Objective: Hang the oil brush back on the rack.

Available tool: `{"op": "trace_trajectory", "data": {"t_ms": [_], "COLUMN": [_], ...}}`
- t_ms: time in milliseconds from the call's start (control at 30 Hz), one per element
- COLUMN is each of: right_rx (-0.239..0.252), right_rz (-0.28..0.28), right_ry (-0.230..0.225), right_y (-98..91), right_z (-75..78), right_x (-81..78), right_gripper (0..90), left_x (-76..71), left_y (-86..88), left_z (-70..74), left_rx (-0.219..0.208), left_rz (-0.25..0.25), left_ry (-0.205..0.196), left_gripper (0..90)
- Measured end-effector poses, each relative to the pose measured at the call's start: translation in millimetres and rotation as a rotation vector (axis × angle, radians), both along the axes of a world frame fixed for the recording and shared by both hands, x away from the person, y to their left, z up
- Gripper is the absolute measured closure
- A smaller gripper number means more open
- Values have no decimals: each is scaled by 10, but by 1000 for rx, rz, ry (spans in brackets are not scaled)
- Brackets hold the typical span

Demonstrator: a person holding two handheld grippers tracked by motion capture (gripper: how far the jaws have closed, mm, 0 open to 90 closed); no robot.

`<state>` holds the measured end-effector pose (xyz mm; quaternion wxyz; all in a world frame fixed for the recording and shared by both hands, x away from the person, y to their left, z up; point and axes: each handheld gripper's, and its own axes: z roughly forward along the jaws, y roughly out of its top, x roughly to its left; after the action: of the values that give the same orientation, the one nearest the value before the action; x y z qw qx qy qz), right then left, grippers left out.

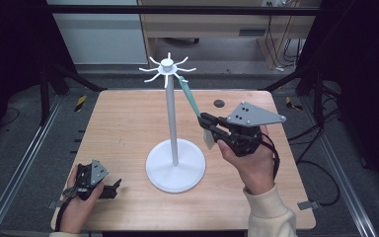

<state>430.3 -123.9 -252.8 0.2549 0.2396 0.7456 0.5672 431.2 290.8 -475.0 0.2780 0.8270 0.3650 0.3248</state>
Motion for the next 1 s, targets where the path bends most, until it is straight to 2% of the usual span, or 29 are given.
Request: {"op": "trace_trajectory", "data": {"t_ms": [467, 1000], "right_rx": [33, 53], "right_rz": [-1, 11], "right_ry": [15, 28], "right_y": [100, 151], "right_z": [-27, -85], "right_x": [125, 167], "right_gripper": [824, 812], "left_x": [0, 1], "left_y": [3, -4], "left_z": [-2, -6], "left_rx": [0, 4], "left_rz": [1, -4], "left_ry": [1, 5], "left_gripper": [24, 24]}}
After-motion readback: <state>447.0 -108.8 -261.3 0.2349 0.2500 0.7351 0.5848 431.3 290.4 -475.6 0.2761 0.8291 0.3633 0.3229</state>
